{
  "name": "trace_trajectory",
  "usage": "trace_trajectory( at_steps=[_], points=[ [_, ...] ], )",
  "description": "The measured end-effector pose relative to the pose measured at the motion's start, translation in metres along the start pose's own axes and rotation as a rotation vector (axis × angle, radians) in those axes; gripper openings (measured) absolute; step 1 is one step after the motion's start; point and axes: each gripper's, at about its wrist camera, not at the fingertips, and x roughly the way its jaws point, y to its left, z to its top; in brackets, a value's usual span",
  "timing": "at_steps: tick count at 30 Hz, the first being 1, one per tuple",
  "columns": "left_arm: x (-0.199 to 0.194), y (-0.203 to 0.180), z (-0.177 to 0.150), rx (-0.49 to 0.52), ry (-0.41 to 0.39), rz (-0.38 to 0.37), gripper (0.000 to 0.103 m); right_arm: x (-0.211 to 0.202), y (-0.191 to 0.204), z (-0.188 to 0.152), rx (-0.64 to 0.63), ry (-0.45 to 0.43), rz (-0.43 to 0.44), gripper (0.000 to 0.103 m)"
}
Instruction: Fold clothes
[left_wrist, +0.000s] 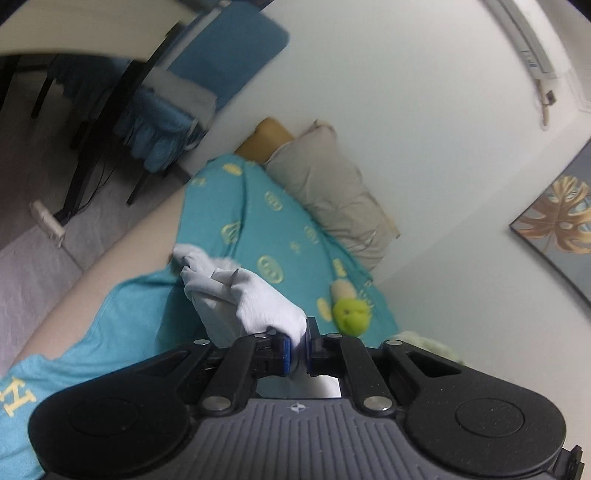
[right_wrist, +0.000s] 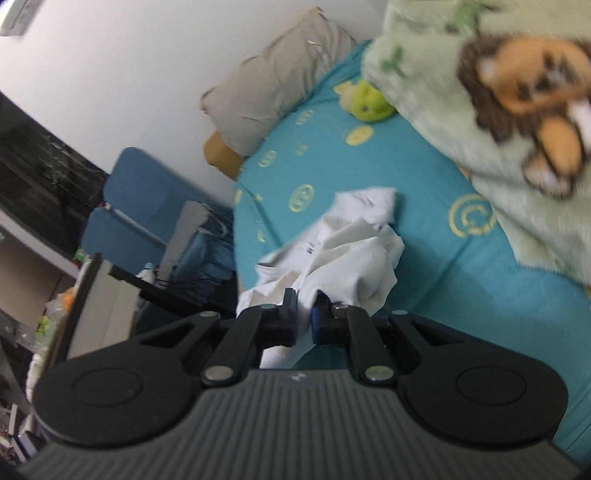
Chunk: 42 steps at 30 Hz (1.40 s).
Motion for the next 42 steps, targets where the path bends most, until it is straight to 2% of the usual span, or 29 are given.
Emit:
trace_trajectory(
  at_steps=[7, 14, 17, 22, 30, 36, 42],
  points=[
    [-0.051, -0.038, 0.002, 0.073, -0.023, -0.008, 0.007, -0.051, 0.004, -0.021, -0.032, -0.01, 0.027, 0.01],
    [-0.134, -0.016, -0.04, -0.027, 0.024, -0.027, 0.007, -0.106, -0.001, -0.054, -0.042, -0.003, 0.05, 0.01],
    [-0.138, -0.012, -0.047, -0.036, 0.03, 0.012, 0.008, -0.129, -0.003, -0.069, -0.046, 0.001, 0.06, 0.01],
    [-0.088, -0.012, -0.039, -0.001, 0.056, 0.088, 0.009, -0.088, -0.005, -0.056, -0.058, -0.004, -0.002, 0.011],
    [0.045, 0.013, -0.021, 0.078, 0.091, 0.217, 0.01, 0.022, -0.027, -0.03, -0.039, 0.061, -0.076, 0.011],
    [0.117, 0.055, -0.029, 0.095, 0.114, 0.247, 0.01, 0.095, -0.051, -0.029, 0.005, 0.131, -0.119, 0.012],
    [0.156, 0.084, -0.027, 0.078, 0.161, 0.272, 0.012, 0.129, -0.052, -0.029, -0.062, 0.15, -0.119, 0.012]
  ],
)
